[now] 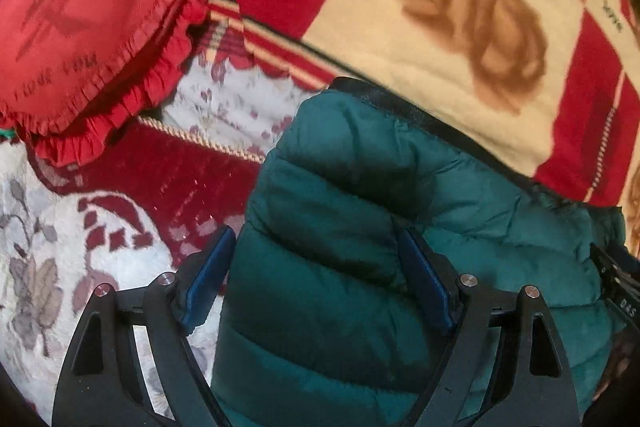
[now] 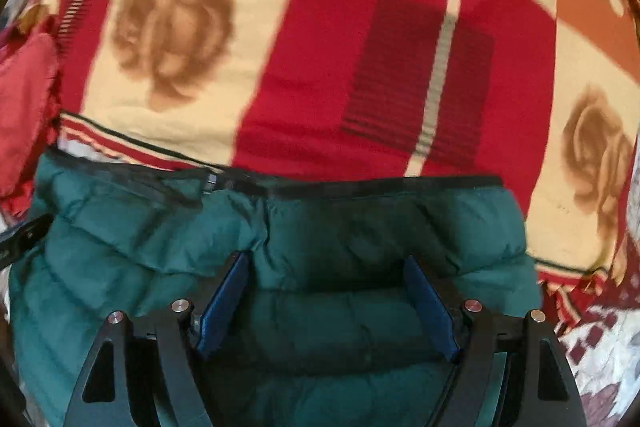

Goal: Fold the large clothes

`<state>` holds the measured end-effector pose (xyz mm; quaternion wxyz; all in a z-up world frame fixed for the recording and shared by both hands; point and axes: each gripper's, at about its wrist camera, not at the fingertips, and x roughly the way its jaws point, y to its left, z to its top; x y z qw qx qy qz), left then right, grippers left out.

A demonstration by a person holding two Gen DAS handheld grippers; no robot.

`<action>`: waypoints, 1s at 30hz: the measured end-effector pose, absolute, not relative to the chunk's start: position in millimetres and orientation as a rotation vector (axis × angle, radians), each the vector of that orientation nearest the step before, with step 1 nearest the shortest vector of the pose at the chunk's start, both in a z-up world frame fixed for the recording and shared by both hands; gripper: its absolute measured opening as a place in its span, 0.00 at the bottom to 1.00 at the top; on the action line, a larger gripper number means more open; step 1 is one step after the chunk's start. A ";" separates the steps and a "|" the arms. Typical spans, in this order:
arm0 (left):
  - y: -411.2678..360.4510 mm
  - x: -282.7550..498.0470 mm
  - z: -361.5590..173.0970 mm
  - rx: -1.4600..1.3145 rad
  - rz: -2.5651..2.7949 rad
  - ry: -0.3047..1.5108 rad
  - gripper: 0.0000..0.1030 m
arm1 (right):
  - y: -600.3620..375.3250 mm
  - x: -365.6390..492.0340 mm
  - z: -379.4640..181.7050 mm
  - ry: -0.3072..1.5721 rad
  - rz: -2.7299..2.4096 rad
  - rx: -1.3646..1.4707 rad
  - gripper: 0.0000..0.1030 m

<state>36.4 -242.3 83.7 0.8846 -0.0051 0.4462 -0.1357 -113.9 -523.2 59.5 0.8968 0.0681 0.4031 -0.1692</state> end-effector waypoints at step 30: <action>-248.6 50.3 52.4 0.004 -0.245 0.916 0.91 | -571.1 -167.5 20.2 0.788 -0.464 0.309 0.92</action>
